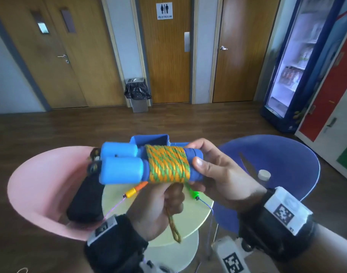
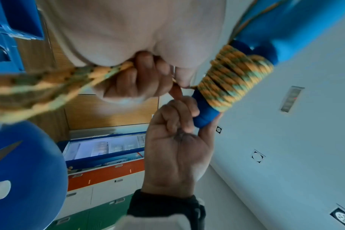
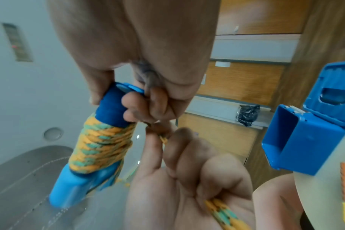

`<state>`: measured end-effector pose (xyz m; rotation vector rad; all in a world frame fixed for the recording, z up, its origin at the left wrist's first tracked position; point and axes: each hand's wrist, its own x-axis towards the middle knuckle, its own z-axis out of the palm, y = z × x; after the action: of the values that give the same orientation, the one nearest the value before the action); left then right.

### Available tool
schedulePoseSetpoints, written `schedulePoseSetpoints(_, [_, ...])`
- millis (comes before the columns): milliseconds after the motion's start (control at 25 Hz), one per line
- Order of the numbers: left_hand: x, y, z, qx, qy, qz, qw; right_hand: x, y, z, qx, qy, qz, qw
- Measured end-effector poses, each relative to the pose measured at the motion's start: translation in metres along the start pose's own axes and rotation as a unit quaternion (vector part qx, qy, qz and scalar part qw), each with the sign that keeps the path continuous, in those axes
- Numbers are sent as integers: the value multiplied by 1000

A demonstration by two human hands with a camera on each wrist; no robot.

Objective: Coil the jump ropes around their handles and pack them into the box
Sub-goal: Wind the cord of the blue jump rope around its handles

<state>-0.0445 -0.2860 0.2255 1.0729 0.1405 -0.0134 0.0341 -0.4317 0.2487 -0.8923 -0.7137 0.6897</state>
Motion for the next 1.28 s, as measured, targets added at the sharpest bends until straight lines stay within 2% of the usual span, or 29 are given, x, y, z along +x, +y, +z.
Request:
schedulePoseSetpoints(80, [1,-7,4,25,50,62,997,5,8,5,-37,49,-24,998])
schedulePoseSetpoints(120, [2,-11,1,85,77,97,989,7,10,7,-52,72,-30,996])
schedulePoseSetpoints(240, [1,-23,-13,302,143,155,930,9,16,17,-84,144,-40,985])
schedulePoseSetpoints(320, [1,-24,-14,334,171,172,911,12,21,24,-114,187,-44,975])
schedulePoseSetpoints(480, [-5,-14,-8,377,130,187,897,20,28,24,-181,276,-57,942])
schedulePoseSetpoints(640, [-9,-16,-20,407,84,143,898,21,34,10,-335,337,-40,879])
schedulePoseSetpoints(720, [-6,-14,-28,453,64,126,880,19,36,7,-406,335,-13,850])
schedulePoseSetpoints(840, [-2,-6,-39,534,16,129,835,14,36,8,-529,287,34,798])
schedulePoseSetpoints(920, [-1,2,-42,615,-13,144,775,12,35,10,-595,243,42,765])
schedulePoseSetpoints(1040, [3,12,-44,734,-26,183,653,13,30,12,-639,195,83,739])
schedulePoseSetpoints(1080, [6,14,-46,749,-31,196,633,14,26,10,-645,179,99,736])
schedulePoseSetpoints(1120, [8,15,-47,746,-39,206,633,15,23,8,-649,162,114,735])
schedulePoseSetpoints(1280, [18,20,-56,676,-108,219,695,21,7,-7,-611,100,169,767])
